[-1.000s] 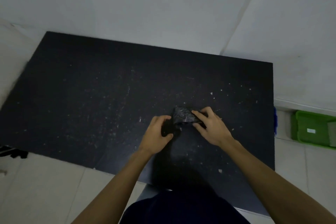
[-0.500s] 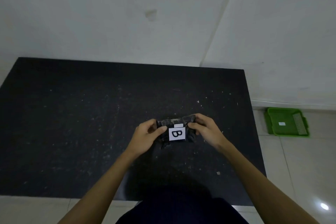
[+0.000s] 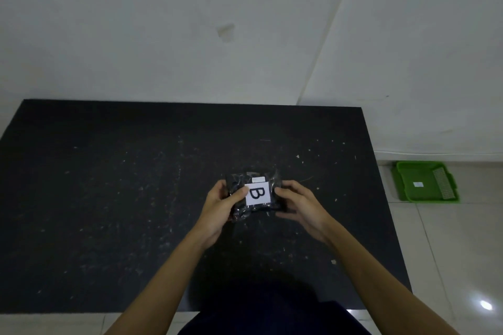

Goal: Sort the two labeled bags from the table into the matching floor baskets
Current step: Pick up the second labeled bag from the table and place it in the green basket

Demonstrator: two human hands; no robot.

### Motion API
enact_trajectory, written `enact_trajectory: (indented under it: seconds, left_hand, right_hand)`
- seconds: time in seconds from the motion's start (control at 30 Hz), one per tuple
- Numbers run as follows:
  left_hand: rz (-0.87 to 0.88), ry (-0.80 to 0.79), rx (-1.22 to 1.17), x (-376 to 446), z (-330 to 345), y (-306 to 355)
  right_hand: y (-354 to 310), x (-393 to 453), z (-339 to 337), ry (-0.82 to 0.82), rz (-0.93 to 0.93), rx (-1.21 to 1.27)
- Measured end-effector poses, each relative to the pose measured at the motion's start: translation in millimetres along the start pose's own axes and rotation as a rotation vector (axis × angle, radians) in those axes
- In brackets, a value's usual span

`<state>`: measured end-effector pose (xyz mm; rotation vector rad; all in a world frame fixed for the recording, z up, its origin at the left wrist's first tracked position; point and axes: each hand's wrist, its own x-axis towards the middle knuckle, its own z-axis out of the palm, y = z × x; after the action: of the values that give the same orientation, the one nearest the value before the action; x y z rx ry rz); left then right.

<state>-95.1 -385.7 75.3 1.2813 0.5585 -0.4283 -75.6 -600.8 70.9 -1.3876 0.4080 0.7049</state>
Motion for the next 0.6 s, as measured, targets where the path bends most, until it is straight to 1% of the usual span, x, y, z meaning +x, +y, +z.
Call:
enact_trajectory:
  seconds: [0.07, 0.13, 0.17, 0.23, 0.3, 0.33, 0.4, 0.6]
  left_hand:
    - [-0.027, 0.009, -0.029, -1, 2, -2]
    - [-0.036, -0.008, -0.003, -2, 1, -5]
    - [-0.031, -0.025, 0.029, -2, 0, -8]
    - [-0.012, -0.061, 0.094, -3, -2, -9]
    - [-0.002, -0.126, 0.129, -5, -2, -8]
    - [0.002, -0.162, 0.141, -6, -1, -6]
    - [0.010, -0.195, 0.175, -5, 0, -2]
    - [0.024, -0.198, 0.302, 4, 9, 2]
  right_hand:
    - [0, 0, 5, 0.000, -0.007, -0.003]
    - [0, 1, 6, 0.067, -0.058, -0.001]
    - [0, 1, 6, 0.099, -0.077, 0.032]
    - [-2, 2, 4, 0.145, -0.079, 0.178]
    - [-4, 1, 5, 0.147, -0.085, 0.300]
    - [-6, 0, 6, 0.140, -0.094, 0.318]
    - [-7, -2, 8, 0.131, -0.106, 0.305]
    - [0, -7, 8, 0.158, -0.135, 0.266]
